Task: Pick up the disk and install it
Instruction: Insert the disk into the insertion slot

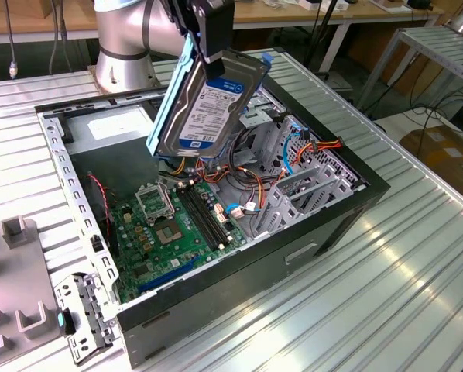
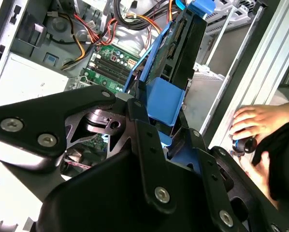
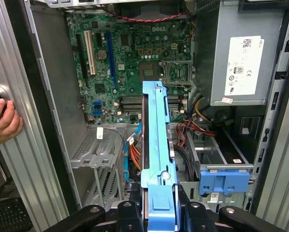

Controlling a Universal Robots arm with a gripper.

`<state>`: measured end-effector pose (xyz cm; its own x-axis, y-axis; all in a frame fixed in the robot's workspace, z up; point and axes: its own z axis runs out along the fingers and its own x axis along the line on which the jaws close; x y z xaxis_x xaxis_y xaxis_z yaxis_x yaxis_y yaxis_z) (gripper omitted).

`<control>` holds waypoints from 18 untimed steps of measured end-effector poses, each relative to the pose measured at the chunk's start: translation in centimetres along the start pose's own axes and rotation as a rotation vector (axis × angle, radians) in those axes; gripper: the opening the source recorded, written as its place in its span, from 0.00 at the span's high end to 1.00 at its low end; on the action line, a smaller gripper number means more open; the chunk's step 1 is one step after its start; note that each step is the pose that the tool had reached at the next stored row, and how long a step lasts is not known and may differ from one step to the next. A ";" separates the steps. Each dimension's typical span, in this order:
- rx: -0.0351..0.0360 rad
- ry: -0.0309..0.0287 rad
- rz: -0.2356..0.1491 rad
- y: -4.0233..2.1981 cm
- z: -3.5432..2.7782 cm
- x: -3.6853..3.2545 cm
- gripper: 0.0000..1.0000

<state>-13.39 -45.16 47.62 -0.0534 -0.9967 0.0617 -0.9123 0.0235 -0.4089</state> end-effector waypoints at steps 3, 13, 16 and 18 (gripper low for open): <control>0.0000 0.0000 0.000 -0.02 0.01 0.00 0.63; 0.0001 0.0000 0.000 -0.72 0.47 1.16 0.63; 0.0000 0.0000 0.000 -0.99 0.82 2.69 0.63; 0.0000 0.0000 0.000 -1.14 1.03 3.62 0.63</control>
<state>-12.12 -48.87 47.37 -0.0533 -0.9967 0.0617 -0.9123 0.0235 -0.4089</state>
